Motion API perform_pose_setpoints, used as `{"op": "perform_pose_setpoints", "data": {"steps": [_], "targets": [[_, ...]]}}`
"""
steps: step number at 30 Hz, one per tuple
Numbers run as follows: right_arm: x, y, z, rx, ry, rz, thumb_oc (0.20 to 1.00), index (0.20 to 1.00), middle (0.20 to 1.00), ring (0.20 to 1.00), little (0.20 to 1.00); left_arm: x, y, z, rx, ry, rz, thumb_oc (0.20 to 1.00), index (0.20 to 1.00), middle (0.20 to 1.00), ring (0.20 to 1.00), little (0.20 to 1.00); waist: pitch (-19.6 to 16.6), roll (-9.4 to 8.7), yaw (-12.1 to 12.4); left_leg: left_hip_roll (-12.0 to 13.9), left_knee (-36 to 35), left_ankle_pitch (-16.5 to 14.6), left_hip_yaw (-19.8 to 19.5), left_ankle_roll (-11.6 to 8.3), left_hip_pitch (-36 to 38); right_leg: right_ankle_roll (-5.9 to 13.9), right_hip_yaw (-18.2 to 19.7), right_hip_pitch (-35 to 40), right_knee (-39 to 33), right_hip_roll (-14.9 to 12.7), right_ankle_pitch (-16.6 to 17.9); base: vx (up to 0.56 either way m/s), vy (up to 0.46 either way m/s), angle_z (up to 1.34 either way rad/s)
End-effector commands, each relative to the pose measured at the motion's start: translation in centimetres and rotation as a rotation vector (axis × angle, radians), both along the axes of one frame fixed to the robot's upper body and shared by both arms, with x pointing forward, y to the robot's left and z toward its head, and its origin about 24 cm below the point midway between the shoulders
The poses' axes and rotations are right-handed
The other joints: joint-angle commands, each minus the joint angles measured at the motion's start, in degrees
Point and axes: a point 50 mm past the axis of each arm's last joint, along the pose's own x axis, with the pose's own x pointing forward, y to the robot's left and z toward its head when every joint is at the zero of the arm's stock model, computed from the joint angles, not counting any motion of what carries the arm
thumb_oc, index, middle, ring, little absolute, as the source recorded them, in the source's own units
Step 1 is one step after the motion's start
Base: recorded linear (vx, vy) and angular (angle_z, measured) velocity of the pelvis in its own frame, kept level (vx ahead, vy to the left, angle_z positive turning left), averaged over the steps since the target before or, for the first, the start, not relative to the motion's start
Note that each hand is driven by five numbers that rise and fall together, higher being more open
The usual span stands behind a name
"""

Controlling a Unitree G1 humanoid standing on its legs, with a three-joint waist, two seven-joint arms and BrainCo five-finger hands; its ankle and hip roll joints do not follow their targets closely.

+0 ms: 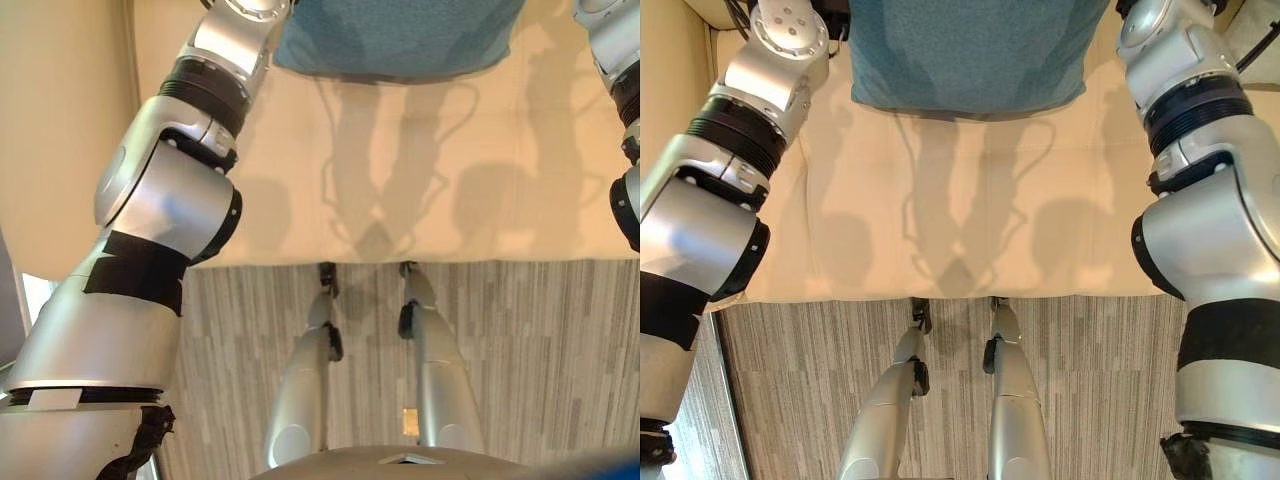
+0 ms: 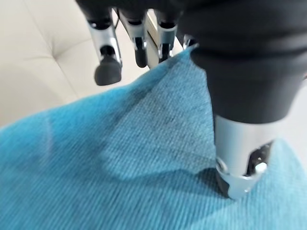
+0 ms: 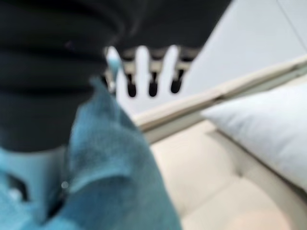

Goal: Pick up all the scattered cushions and arrange them neatly on the sofa.

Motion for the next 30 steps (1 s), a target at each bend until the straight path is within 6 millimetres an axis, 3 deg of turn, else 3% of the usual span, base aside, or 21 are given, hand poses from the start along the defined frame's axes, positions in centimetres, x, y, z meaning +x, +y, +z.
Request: {"op": "perform_pose_setpoints", "data": {"steps": [1, 3, 4, 5, 13, 16, 18, 20, 22, 25, 26, 27, 30], "targets": [[-1.4, -1.3, 2.2, 0.029, -0.068, -0.067, 1.0, 1.0, 1.0, 1.0, 1.0, -2.5, 2.7, 4.9, -0.013, -0.151, 0.077, 1.0, 1.0, 1.0, 1.0, 1.0, -3.4, 2.01, -1.0, 1.6, -1.7, -3.8, -1.8, -4.61, 2.7, 6.94, 0.4, 2.5, 7.4, 0.9, -12.4, 0.0, 0.0, 0.0], [-2.1, -2.5, 2.8, 0.063, -0.088, -0.073, 1.0, 1.0, 1.0, 1.0, 1.0, -3.0, 4.5, 5.4, -0.048, -0.165, 0.095, 1.0, 1.0, 1.0, 1.0, 1.0, -3.6, 1.91, -1.0, 1.7, -1.7, -3.8, -1.7, -4.69, 3.0, 6.93, 0.4, 2.8, 7.3, 1.0, -12.4, 0.0, 0.0, 0.0], [-2.1, -2.5, 2.8, 0.062, -0.089, -0.073, 1.0, 1.0, 1.0, 1.0, 1.0, -3.0, 4.5, 5.4, -0.048, -0.166, 0.094, 1.0, 1.0, 1.0, 1.0, 1.0, -3.6, 1.93, -1.0, 1.7, -1.7, -3.8, -1.7, -4.7, 3.0, 6.93, 0.4, 2.8, 7.3, 1.0, -12.4, 0.0, 0.0, 0.0], [-3.2, -4.1, 3.7, 0.07, -0.102, -0.107, 1.0, 1.0, 1.0, 1.0, 1.0, -3.9, 6.7, 6.2, -0.09, -0.198, 0.102, 1.0, 1.0, 1.0, 1.0, 1.0, -4.0, 1.82, -0.9, 1.7, -1.7, -3.8, -1.6, -4.8, 3.4, 6.88, 0.4, 3.5, 7.0, 1.1, -12.5, 0.0, 0.0, 0.0], [-5.9, -9.1, 4.1, 0.135, -0.153, -0.118, 1.0, 1.0, 1.0, 1.0, 1.0, -6.3, 15.1, 5.4, -0.159, -0.22, 0.236, 1.0, 1.0, 1.0, 1.0, 1.0, -4.8, 2.15, -0.5, 2.1, -1.7, -4.1, -1.2, -4.95, 5.0, 6.86, 0.4, 4.8, 7.2, 1.3, -12.6, 0.0, 0.005, -0.04], [-6.3, -10.3, 3.0, 0.124, -0.162, -0.068, 1.0, 1.0, 1.0, 1.0, 1.0, -6.4, 15.5, 4.3, -0.13, -0.244, 0.208, 1.0, 1.0, 1.0, 1.0, 1.0, -4.9, 2.26, -0.6, 2.3, -1.7, -4.4, -1.1, -4.97, 5.9, 6.84, 0.2, 5.7, 7.1, 1.2, -12.8, 0.0, 0.008, -0.05], [-6.1, -10.5, 1.6, 0.1, -0.146, 0.008, 1.0, 1.0, 1.0, 1.0, 1.0, -6.5, 14.5, 3.5, -0.067, -0.292, 0.13, 1.0, 1.0, 1.0, 1.0, 1.0, -4.7, 2.29, -0.6, 2.4, -1.7, -4.7, -0.9, -4.93, 6.6, 6.7, 0.1, 6.8, 6.7, 1.1, -13.0, 0.0, 0.0, 0.0], [-5.6, -10.3, -1.5, 0.028, -0.059, 0.104, 1.0, 1.0, 1.0, 1.0, 1.0, -6.6, 14.2, 0.8, -0.028, -0.303, 0.044, 1.0, 1.0, 1.0, 1.0, 1.0, -4.8, 1.86, -0.9, 2.5, -1.5, -5.1, -0.6, -4.79, 8.1, 6.56, -0.3, 9.0, 6.0, 1.1, -13.0, 0.0, 0.0, 0.0], [-5.0, -10.9, -6.2, 0.062, 0.051, 0.212, 1.0, 1.0, 1.0, 1.0, 1.0, -5.5, 14.0, -4.1, -0.072, -0.222, -0.041, 1.0, 1.0, 1.0, 1.0, 1.0, -4.9, 1.53, -1.7, 2.8, -1.2, -5.7, 0.2, -4.79, 10.1, 6.52, -0.7, 11.9, 5.1, 0.8, -13.0, 0.0, 0.0, 0.0], [-6.1, -13.7, -14.1, 0.228, 0.198, 0.275, 1.0, 1.0, 1.0, 1.0, 1.0, -5.7, 13.8, -10.7, -0.052, -0.091, -0.097, 1.0, 1.0, 1.0, 1.0, 1.0, -5.6, 0.43, -2.4, 3.1, -1.1, -6.5, 1.1, -4.65, 13.1, 6.59, -1.9, 16.2, 3.1, 0.3, -12.9, 0.02, -0.005, 0.05], [-6.3, -13.9, -14.6, 0.233, 0.203, 0.27, 1.0, 1.0, 1.0, 1.0, 1.0, -5.7, 13.6, -10.9, -0.048, -0.084, -0.102, 1.0, 1.0, 1.0, 1.0, 1.0, -5.9, 0.26, -2.1, 3.1, -1.1, -6.5, 1.1, -4.65, 13.3, 6.61, -1.9, 16.5, 2.9, 0.3, -12.9, 0.04, 0.004, 0.1], [-7.4, -14.3, -19.9, 0.301, 0.318, 0.293, 1.0, 1.0, 1.0, 1.0, 1.0, -6.4, 13.6, -15.8, -0.064, 0.024, -0.121, 1.0, 1.0, 1.0, 1.0, 1.0, -6.3, -0.39, -2.1, 3.1, -1.3, -7.1, 1.4, -4.65, 15.5, 6.8, -2.6, 19.1, 1.8, 0.0, -12.5, 0.06, 0.016, 0.03], [-9.6, -14.9, -27.6, 0.382, 0.523, 0.25, 1.0, 1.0, 1.0, 1.0, 1.0, -8.2, 13.6, -24.1, -0.109, 0.237, -0.116, 1.0, 1.0, 1.0, 1.0, 1.0, -7.4, -1.49, -2.2, 2.8, -1.4, -8.4, 1.4, -4.22, 18.9, 7.13, -2.9, 23.4, 0.1, -0.4, -12.1, 0.07, 0.04, 0.02]]}}
